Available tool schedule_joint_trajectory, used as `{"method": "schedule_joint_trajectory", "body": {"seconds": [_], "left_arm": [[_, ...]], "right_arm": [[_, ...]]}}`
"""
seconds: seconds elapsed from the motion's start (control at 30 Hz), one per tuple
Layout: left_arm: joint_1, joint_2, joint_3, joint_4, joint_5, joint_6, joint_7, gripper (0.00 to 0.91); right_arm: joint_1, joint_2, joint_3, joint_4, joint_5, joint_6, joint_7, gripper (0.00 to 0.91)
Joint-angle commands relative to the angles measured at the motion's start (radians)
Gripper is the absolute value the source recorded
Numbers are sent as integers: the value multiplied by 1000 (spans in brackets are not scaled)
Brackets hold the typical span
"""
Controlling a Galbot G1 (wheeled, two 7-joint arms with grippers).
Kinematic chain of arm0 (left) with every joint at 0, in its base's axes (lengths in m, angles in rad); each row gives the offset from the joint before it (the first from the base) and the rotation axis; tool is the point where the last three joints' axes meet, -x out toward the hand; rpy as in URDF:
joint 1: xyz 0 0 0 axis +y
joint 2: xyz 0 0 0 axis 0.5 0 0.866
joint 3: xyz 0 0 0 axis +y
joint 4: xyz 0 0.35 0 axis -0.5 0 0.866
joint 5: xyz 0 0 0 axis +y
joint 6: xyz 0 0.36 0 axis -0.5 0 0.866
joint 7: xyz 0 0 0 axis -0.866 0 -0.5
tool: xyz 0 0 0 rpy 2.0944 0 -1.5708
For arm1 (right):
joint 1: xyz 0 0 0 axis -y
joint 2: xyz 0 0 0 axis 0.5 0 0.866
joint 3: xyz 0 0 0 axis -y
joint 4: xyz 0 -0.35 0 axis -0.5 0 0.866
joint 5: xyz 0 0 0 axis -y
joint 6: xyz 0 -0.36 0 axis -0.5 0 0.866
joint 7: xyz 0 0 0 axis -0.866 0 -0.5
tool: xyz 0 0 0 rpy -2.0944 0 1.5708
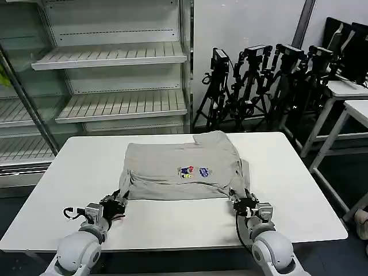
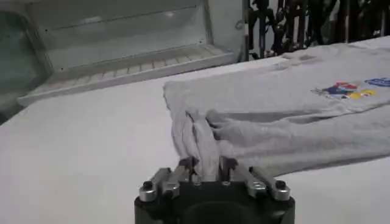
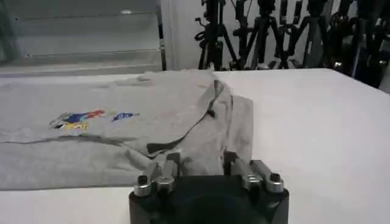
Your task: Fold and organize the clothes.
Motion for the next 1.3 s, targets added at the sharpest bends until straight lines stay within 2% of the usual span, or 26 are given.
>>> {"method": "schedule_joint_trajectory", "body": {"seconds": [0.03, 0.3, 0.6, 0.8, 0.83, 0.87, 0.9, 0.93, 1.1, 1.3], "left_arm": [[16, -1, -3, -17, -19, 1, 2, 20], [151, -18, -56, -147, -18, 8, -3, 20], [375, -52, -134, -320, 11, 8, -14, 20], [541, -78, -155, -426, 80, -1, -24, 20], [560, -80, -156, -428, 83, 0, -26, 20], [581, -84, -160, -442, 91, 0, -30, 50], [590, -85, -161, -447, 93, 3, -31, 464], [595, -85, -162, -449, 94, 4, -30, 907], [593, -79, -189, -472, 92, 20, -27, 907], [536, -70, -247, -493, 87, 18, -37, 907]], "right_arm": [[-6, 5, -3, 2, 34, -20, 2, 0], [-100, -24, 21, 146, 18, -22, 4, 0], [-321, -84, 90, 322, -20, -20, -2, 0], [-475, -116, 137, 413, -90, -14, -16, 0], [-485, -116, 139, 421, -93, -14, -18, 383], [-500, -118, 144, 437, -101, -17, -18, 715], [-505, -119, 146, 443, -109, -21, -16, 907], [-506, -120, 148, 445, -114, -22, -16, 907], [-487, -134, 175, 470, -108, -21, -12, 907], [-433, -152, 220, 504, -92, 55, 12, 907]]}}
